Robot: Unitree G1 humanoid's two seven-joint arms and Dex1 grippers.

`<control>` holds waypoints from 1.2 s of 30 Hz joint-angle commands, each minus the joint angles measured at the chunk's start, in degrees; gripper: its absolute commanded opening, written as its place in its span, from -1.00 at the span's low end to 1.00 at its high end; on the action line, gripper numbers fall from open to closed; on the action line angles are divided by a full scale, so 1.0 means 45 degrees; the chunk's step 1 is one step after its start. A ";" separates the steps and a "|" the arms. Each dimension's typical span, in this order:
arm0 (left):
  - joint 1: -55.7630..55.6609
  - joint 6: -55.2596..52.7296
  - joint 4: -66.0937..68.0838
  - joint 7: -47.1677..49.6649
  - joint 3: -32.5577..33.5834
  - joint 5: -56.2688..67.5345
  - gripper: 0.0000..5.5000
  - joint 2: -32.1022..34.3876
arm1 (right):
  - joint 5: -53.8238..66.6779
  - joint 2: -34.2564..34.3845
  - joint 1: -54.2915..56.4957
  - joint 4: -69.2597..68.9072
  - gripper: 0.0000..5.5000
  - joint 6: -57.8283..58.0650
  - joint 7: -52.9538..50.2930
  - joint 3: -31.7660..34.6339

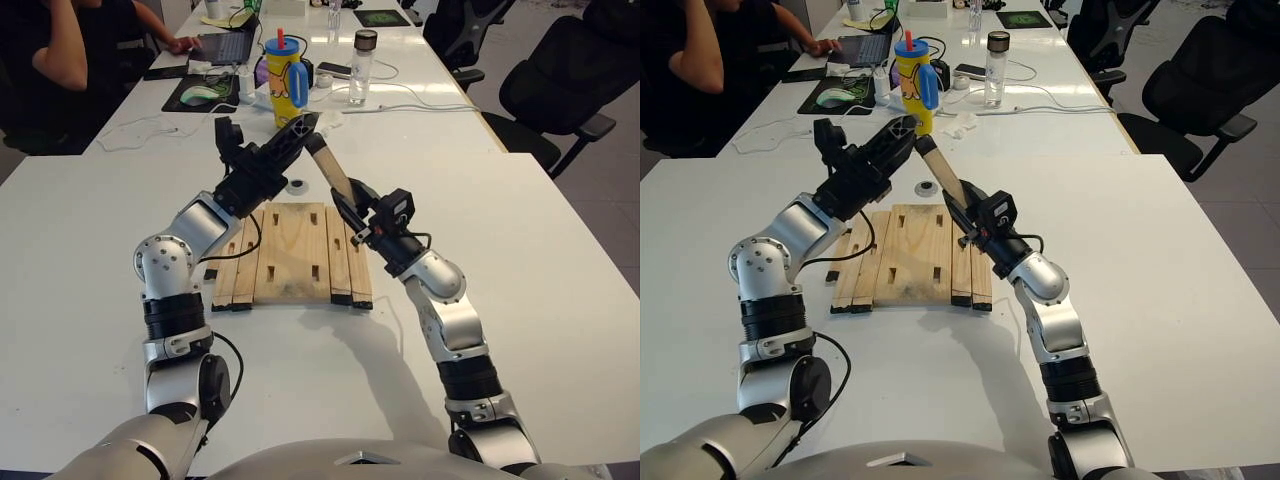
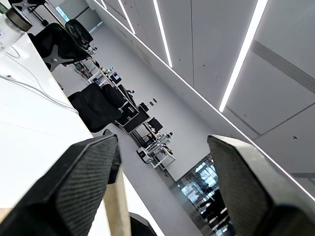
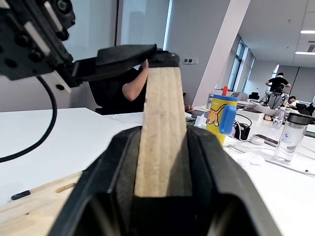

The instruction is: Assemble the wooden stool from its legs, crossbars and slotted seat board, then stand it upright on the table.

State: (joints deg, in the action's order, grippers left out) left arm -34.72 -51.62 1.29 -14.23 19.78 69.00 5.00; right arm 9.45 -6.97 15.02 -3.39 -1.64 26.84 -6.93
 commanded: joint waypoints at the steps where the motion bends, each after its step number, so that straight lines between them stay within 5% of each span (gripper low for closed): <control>1: -0.0218 0.0335 0.0117 0.0233 0.0191 -0.0124 0.26 0.0229 | -0.0031 0.0017 0.0224 -0.0015 -0.53 -0.0313 -0.0239 0.0218; 19: -0.0129 0.0168 0.0239 -0.0393 -0.0479 -0.0263 0.26 0.0418 | 0.0086 0.0036 0.0255 -0.0162 -0.53 -0.0641 0.0281 -0.0322; 36: 0.0234 0.0244 -0.0145 -0.0376 -0.0868 -0.0907 -0.72 0.0580 | 0.0114 -0.0053 0.0268 -0.0336 -0.53 -0.0487 0.0550 -0.0450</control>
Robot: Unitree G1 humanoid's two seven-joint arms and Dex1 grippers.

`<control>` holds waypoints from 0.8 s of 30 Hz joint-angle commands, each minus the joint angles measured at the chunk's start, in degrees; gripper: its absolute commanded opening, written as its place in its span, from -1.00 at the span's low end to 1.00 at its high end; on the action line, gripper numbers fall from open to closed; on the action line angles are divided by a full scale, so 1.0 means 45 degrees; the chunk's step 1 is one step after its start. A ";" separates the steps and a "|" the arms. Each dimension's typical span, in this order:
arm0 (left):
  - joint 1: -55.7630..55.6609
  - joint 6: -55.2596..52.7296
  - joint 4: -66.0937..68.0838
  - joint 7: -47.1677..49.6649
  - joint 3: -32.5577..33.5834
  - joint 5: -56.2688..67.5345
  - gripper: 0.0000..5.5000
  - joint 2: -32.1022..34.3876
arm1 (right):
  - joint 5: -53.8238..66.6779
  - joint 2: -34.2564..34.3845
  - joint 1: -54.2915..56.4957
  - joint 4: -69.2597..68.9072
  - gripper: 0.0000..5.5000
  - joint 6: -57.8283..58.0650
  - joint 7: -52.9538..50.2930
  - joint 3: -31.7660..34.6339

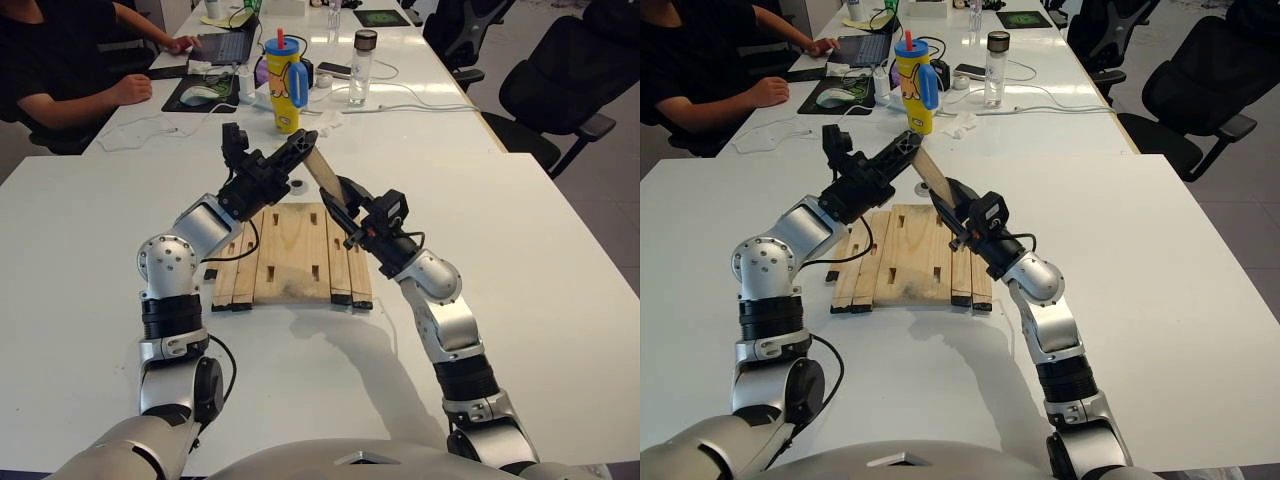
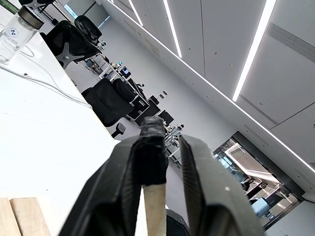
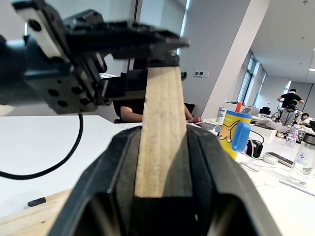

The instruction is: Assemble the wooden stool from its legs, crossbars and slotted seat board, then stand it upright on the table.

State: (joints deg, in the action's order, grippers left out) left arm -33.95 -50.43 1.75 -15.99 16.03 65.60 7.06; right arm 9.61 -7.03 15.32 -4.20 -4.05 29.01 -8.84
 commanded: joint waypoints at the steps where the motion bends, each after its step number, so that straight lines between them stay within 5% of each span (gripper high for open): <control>1: 0.0060 -0.0011 -0.0248 0.0037 -0.0009 -0.0135 -0.77 0.0122 | 0.0066 -0.0054 0.0205 -0.0147 -0.53 0.0049 0.0078 -0.0033; 7: 0.0117 0.0103 -0.0191 -0.0001 -0.0006 -0.0384 -0.83 0.0203 | -0.0106 -0.0198 0.0252 0.0065 -0.53 0.0131 0.0113 -0.0082; 16: 0.1959 0.4021 -0.1698 0.2185 0.1373 -0.3488 -0.83 0.0014 | -0.1475 -0.0860 0.0122 0.1583 0.07 0.1677 -0.0756 -0.0022; 24: 0.5380 0.6040 -0.3693 0.3426 0.1051 -0.5541 -0.83 -0.1225 | -0.0247 -0.0201 0.0263 0.1700 0.07 0.2965 -0.2134 0.1758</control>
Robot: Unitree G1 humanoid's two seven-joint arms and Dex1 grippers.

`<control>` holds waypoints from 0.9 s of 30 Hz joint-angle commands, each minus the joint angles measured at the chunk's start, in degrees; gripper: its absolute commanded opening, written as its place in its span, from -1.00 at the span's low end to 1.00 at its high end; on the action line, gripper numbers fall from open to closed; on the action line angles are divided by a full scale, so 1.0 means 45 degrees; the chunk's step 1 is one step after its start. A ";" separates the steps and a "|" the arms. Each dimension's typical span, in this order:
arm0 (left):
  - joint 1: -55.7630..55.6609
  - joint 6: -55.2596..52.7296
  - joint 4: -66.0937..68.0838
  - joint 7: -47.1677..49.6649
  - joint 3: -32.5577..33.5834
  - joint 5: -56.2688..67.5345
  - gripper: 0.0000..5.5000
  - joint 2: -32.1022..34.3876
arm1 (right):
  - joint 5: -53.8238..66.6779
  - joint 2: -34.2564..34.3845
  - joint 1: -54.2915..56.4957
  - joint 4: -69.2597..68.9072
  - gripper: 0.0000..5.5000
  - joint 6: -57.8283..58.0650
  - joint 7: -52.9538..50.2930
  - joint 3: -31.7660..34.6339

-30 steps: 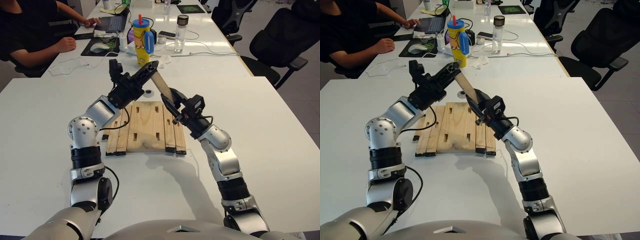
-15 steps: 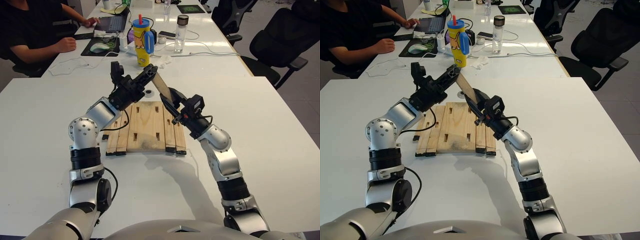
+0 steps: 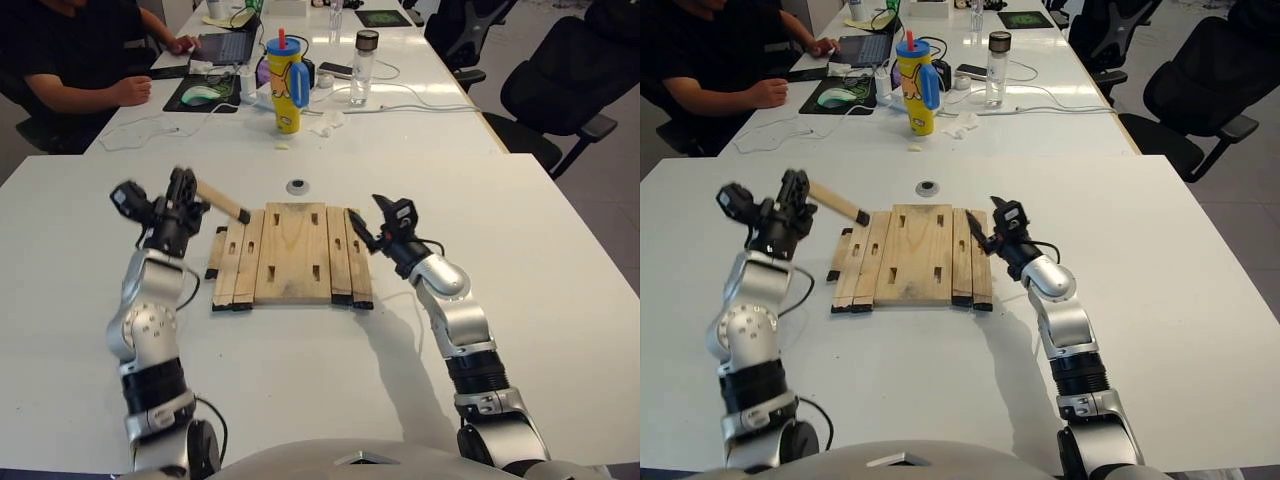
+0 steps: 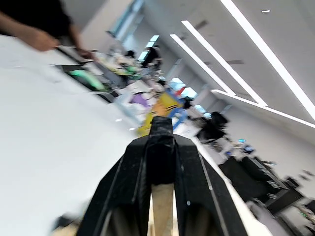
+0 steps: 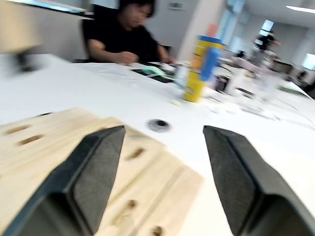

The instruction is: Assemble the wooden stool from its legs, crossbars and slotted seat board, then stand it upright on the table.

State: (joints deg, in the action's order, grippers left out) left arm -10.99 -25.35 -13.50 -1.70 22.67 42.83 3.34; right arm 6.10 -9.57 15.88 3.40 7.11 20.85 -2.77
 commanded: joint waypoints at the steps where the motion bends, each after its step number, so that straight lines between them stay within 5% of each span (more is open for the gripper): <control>1: 0.0224 0.0543 -0.0184 0.0214 -0.0486 -0.0542 -0.83 -0.0437 | 0.0609 0.0414 0.0158 0.0004 0.07 0.0597 -0.0403 0.0462; 27: -0.0528 0.1507 0.2888 0.0131 -0.0960 -0.2509 -0.83 -0.0178 | 0.0602 0.0905 0.0292 0.0158 0.07 0.0930 -0.0443 0.0284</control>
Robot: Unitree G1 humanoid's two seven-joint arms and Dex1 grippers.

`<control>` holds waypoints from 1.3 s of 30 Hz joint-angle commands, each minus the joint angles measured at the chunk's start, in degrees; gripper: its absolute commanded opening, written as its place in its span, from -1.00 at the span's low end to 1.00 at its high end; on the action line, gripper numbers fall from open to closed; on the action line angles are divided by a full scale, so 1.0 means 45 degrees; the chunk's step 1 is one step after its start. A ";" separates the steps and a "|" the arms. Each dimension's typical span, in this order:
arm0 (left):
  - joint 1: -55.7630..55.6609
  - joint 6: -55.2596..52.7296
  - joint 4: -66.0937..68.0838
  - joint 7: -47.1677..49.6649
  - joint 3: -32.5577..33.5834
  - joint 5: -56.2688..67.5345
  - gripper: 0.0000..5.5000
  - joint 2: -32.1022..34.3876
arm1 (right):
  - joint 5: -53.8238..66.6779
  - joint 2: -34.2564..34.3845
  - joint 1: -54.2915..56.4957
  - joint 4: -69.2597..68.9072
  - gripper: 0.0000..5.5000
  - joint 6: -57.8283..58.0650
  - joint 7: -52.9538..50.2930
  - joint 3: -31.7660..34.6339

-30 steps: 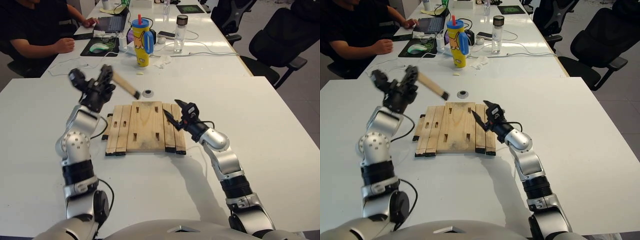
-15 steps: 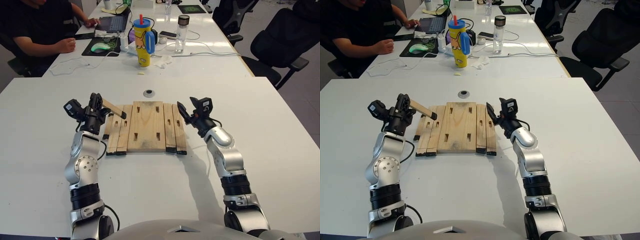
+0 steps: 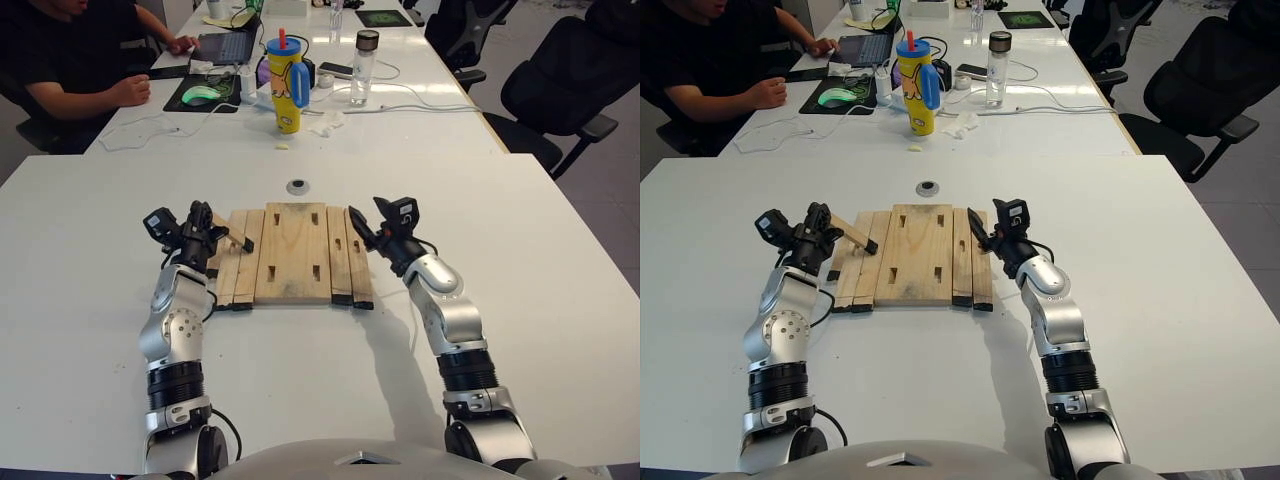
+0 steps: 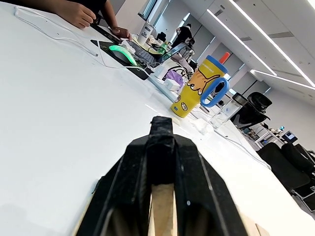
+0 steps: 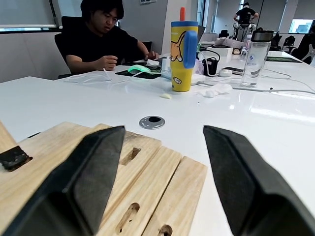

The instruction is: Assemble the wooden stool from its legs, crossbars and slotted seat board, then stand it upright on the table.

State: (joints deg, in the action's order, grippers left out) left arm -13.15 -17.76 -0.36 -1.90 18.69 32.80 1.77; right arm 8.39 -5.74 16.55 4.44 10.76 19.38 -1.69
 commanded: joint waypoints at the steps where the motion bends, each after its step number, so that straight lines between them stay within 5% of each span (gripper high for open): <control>1: -0.0037 -0.0236 0.0042 0.0205 -0.0117 -0.0370 -0.83 0.0191 | 0.0062 0.0068 0.0122 -0.0082 0.07 0.0114 -0.0142 0.0018; 28: 0.1352 -0.1302 -0.0123 0.1213 -0.4022 -0.5988 -0.83 0.0986 | -0.1448 -0.0164 -0.0915 -0.1223 0.07 0.0902 -0.0790 -0.1244; 39: 0.1945 -0.0299 0.0571 0.0667 -0.4043 -0.6094 -0.83 0.0728 | -0.1887 -0.0252 -0.1009 -0.1413 0.07 0.1019 -0.0695 -0.1713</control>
State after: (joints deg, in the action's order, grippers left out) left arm -10.01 -14.81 -4.07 1.70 0.95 6.07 5.26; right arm 0.40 -6.94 11.99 -1.55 14.62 16.18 -8.96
